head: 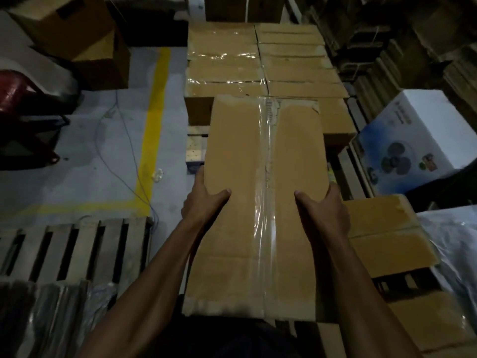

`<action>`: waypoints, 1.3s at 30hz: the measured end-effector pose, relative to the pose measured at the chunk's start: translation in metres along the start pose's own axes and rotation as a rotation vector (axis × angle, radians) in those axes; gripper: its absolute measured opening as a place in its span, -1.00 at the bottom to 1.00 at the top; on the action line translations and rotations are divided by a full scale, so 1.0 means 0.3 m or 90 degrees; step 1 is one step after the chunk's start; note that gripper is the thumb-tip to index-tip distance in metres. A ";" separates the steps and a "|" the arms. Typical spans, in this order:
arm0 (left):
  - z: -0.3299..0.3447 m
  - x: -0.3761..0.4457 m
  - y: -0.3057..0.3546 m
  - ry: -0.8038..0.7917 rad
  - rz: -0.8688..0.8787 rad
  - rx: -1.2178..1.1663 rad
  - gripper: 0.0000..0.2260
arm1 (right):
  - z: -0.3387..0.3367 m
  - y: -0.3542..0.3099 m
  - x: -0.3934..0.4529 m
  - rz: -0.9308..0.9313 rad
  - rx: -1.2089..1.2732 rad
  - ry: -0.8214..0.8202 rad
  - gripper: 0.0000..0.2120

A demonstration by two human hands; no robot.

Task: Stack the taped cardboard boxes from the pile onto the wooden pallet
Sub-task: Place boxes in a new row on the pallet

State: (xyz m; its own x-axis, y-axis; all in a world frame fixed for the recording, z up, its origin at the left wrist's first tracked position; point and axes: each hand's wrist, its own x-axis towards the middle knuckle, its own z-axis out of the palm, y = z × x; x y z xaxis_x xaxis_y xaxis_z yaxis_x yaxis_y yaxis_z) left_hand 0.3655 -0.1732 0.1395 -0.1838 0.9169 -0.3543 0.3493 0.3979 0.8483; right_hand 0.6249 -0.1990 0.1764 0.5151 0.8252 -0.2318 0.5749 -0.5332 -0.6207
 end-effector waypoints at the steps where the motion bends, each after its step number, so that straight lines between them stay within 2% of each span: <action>1: -0.055 0.049 0.014 0.003 0.004 0.003 -0.19 | 0.027 -0.068 0.004 -0.007 0.005 0.009 -0.29; 7: -0.297 0.332 0.062 0.040 0.024 -0.021 -0.18 | 0.187 -0.390 0.054 -0.028 0.032 0.044 -0.28; 12: -0.410 0.550 0.095 0.069 0.045 -0.049 -0.21 | 0.322 -0.590 0.173 -0.043 0.039 0.046 -0.26; 16: -0.472 0.785 0.130 0.075 0.047 -0.016 -0.19 | 0.439 -0.739 0.336 -0.044 0.039 0.036 -0.26; 24: -0.574 1.340 0.337 0.071 0.074 -0.008 -0.20 | 0.632 -1.115 0.768 -0.016 0.094 -0.005 -0.24; 32: -0.636 1.742 0.576 0.073 0.096 0.015 -0.22 | 0.691 -1.421 1.075 0.008 0.092 0.022 -0.21; 39: -0.604 2.089 0.694 -0.016 0.132 0.027 -0.25 | 0.756 -1.551 1.257 0.076 0.117 0.083 -0.22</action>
State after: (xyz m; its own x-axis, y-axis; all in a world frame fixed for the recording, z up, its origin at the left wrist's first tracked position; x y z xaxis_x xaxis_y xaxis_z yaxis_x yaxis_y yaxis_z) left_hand 0.1566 0.4783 0.1654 -0.0802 0.9797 -0.1838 0.4160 0.2005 0.8870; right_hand 0.4075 0.4025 0.2079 0.6572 0.7208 -0.2202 0.3859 -0.5728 -0.7232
